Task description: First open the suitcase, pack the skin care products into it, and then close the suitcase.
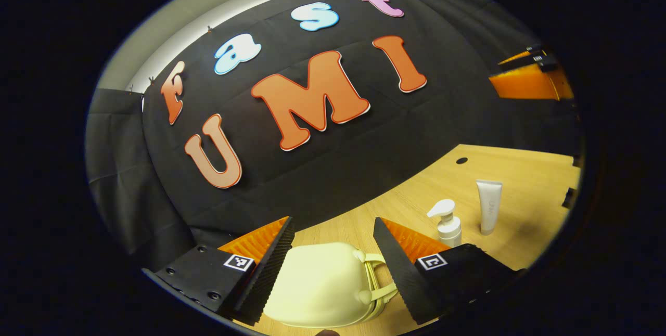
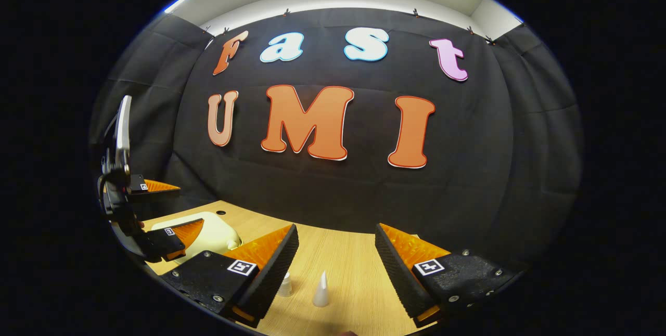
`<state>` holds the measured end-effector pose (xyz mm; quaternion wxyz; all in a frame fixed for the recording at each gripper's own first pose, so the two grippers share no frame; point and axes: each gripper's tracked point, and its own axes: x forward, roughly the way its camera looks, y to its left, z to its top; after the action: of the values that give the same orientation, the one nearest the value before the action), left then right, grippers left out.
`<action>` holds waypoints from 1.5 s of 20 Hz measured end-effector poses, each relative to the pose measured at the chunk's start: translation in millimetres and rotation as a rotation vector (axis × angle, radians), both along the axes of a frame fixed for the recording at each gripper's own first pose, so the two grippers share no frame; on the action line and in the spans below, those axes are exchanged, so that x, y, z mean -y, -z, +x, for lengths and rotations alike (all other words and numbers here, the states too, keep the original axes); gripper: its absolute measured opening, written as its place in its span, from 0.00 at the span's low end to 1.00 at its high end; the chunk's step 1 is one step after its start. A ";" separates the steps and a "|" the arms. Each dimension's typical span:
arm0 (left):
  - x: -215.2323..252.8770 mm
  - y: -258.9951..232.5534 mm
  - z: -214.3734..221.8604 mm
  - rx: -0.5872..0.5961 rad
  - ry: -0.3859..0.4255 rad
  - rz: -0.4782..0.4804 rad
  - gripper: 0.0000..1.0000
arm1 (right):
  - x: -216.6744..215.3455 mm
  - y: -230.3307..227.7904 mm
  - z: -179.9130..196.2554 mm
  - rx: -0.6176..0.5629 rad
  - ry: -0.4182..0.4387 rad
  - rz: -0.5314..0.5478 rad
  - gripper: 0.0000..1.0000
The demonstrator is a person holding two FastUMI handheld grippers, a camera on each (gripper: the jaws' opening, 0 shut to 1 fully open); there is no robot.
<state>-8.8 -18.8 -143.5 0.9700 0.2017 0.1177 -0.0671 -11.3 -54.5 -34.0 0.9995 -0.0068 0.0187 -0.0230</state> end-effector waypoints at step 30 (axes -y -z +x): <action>11.7 198.8 -11.2 -0.235 0.338 0.623 0.89 | 33.1 24.3 -1.2 -0.082 0.156 0.000 0.95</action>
<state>-20.0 -30.5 -342.3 0.8172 0.4949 0.2080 -0.2098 -12.5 -87.6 -58.3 0.9931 -0.0064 0.0598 -0.1006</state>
